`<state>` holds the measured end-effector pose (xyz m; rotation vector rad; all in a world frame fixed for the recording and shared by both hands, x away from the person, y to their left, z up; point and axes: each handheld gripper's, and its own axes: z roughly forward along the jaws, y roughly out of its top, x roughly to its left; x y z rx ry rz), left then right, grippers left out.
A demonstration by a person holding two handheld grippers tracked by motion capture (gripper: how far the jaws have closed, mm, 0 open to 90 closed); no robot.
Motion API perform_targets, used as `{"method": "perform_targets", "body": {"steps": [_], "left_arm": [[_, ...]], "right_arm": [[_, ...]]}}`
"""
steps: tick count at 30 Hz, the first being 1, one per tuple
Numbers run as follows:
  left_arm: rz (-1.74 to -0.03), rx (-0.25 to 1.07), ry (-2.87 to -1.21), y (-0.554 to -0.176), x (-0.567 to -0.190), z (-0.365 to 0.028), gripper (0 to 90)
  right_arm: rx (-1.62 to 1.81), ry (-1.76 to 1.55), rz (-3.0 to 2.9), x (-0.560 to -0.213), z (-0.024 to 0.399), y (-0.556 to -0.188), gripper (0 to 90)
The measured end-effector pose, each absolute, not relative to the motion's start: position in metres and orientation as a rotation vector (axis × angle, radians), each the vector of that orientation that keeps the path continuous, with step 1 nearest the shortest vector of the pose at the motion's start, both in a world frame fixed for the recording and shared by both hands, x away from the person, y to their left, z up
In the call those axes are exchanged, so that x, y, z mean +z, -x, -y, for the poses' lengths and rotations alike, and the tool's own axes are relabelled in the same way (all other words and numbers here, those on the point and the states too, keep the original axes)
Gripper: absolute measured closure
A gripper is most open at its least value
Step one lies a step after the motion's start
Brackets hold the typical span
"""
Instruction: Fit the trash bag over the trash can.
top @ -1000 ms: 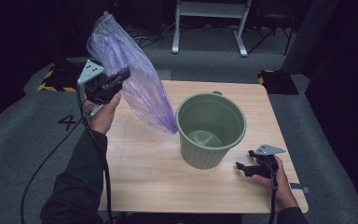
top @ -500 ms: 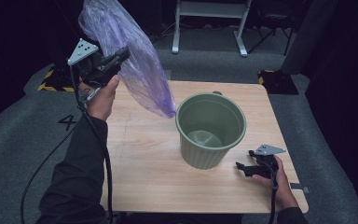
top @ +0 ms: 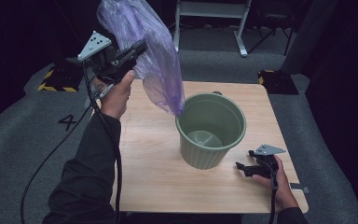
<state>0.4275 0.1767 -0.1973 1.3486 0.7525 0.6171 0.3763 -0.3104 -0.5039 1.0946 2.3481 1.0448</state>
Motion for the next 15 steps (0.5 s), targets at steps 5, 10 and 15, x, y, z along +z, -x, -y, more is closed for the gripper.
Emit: {"method": "perform_targets", "body": {"steps": [5,10,15], "left_arm": [[-0.729,0.642,-1.339,-0.424,-0.183,-0.169,89.3],[-0.711,0.649,-1.362,-0.424,-0.188,-0.153,89.2],[-0.708,0.619,-1.393,-0.428,-0.213,-0.134,89.2]], "right_arm": [[1.045,-1.095,-2.348,-0.504,0.31,-0.376,18.7],[1.044,-1.094,-2.348,-0.504,0.31,-0.376,18.7],[1.045,-1.095,-2.348,-0.504,0.31,-0.376,18.7]]}}
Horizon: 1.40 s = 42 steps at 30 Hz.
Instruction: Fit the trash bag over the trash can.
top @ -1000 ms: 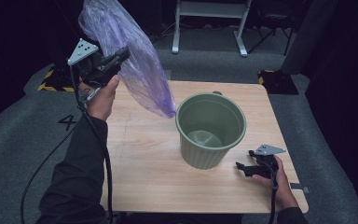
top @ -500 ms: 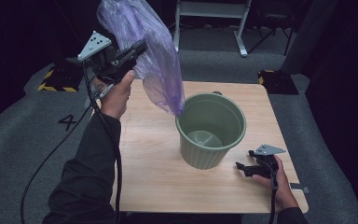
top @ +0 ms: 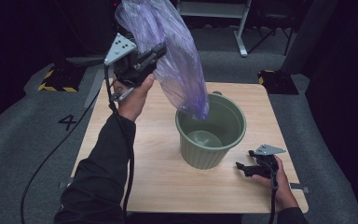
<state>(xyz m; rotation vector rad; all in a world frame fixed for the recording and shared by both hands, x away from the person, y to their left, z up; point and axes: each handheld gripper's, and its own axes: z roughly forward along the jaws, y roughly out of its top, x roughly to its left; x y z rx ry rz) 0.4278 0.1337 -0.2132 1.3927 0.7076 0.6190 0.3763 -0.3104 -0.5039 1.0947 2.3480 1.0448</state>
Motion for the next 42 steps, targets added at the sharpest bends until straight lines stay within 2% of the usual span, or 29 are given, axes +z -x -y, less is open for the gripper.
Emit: {"method": "perform_targets", "body": {"steps": [13,30,34,42], "left_arm": [[-0.676,0.584,-1.505,-0.426,-0.269,-0.094,89.2],[-0.598,0.528,-1.628,-0.408,-0.308,-0.084,89.2],[-0.57,0.527,-1.67,-0.403,-0.317,-0.081,89.2],[-0.528,0.511,-1.712,-0.393,-0.328,-0.078,89.1]], "right_arm": [[1.045,-1.094,-2.348,-0.504,0.31,-0.376,18.7],[1.047,-1.097,-2.348,-0.504,0.311,-0.376,18.9],[1.039,-1.105,-2.344,-0.503,0.312,-0.376,21.3],[1.098,-1.11,-2.278,-0.482,0.317,-0.372,22.4]]}}
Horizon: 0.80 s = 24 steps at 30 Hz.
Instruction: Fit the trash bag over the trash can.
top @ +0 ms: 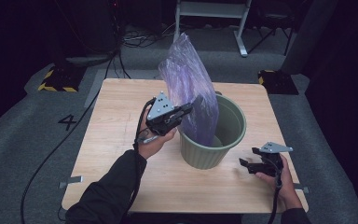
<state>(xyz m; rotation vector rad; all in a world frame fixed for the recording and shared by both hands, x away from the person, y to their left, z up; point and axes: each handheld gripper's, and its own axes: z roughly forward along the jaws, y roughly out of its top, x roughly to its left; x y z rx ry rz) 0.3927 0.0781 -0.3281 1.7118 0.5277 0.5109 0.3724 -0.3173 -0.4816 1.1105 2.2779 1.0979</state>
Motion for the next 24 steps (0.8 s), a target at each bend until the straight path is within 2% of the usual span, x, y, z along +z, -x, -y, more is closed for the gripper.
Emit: {"method": "perform_targets", "body": {"steps": [3,12,18,24], "left_arm": [[-0.512,0.493,-1.729,-0.391,-0.334,-0.076,89.1],[-0.48,0.493,-1.764,-0.386,-0.339,-0.07,89.1],[-0.456,0.488,-1.787,-0.382,-0.342,-0.066,89.1],[-0.441,0.483,-1.801,-0.38,-0.345,-0.063,89.1]], "right_arm": [[1.171,-1.097,-2.196,-0.458,0.322,-0.366,25.6],[1.237,-0.967,-2.082,-0.401,0.318,-0.349,25.0],[1.323,-0.835,-2.038,-0.346,0.302,-0.339,24.9],[1.361,-0.767,-2.066,-0.319,0.277,-0.345,24.7]]}}
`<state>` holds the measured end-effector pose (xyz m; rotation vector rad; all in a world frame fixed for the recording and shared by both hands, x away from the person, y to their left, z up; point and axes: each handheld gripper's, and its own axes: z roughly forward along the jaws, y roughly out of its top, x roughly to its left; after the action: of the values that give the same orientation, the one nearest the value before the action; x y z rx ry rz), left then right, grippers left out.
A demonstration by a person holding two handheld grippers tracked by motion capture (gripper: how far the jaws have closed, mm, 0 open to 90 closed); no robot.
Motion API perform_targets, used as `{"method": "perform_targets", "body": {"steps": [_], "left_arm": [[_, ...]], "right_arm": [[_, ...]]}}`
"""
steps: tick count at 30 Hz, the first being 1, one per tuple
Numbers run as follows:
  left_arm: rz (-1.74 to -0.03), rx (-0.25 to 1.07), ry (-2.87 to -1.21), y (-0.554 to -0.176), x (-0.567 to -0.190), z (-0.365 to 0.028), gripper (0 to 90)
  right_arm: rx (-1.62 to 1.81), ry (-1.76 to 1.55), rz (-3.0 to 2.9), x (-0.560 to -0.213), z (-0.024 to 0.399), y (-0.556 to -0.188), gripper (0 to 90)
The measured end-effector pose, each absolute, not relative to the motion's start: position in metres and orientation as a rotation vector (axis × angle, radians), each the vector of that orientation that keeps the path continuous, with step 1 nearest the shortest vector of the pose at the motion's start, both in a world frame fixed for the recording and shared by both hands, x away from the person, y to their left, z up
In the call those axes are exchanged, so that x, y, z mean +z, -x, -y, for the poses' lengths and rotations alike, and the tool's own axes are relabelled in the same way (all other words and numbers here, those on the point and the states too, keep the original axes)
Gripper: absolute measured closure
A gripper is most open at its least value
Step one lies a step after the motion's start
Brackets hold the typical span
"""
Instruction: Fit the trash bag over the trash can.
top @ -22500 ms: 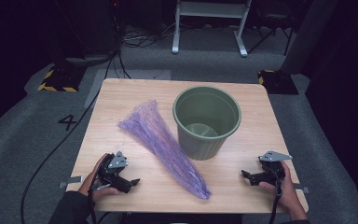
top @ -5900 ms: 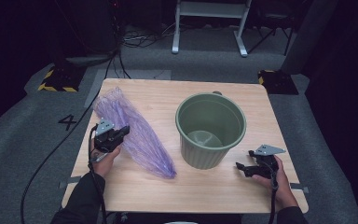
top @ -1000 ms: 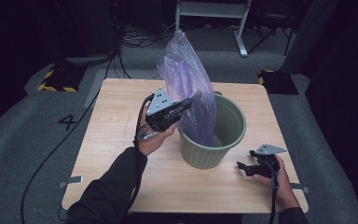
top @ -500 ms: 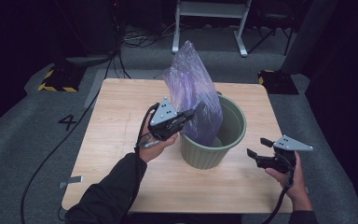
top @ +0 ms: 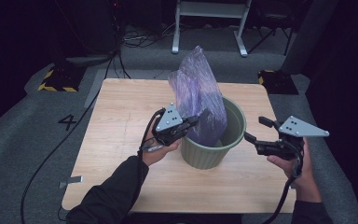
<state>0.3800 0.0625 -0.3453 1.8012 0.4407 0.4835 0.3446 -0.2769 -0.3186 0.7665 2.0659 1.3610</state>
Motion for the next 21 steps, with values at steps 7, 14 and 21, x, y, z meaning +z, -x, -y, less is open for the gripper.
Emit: {"method": "perform_targets", "body": {"steps": [7,14,21], "left_arm": [[-0.423,0.476,-1.81,-0.378,-0.346,-0.061,89.0],[-0.394,0.476,-1.813,-0.372,-0.346,-0.061,89.0],[-0.377,0.473,-1.812,-0.369,-0.347,-0.061,88.8]], "right_arm": [[1.318,-0.66,-2.222,-0.298,0.223,-0.361,23.6],[1.254,-0.644,-2.285,-0.301,0.199,-0.373,20.2],[1.153,-0.591,-2.322,-0.315,0.184,-0.379,63.7]]}}
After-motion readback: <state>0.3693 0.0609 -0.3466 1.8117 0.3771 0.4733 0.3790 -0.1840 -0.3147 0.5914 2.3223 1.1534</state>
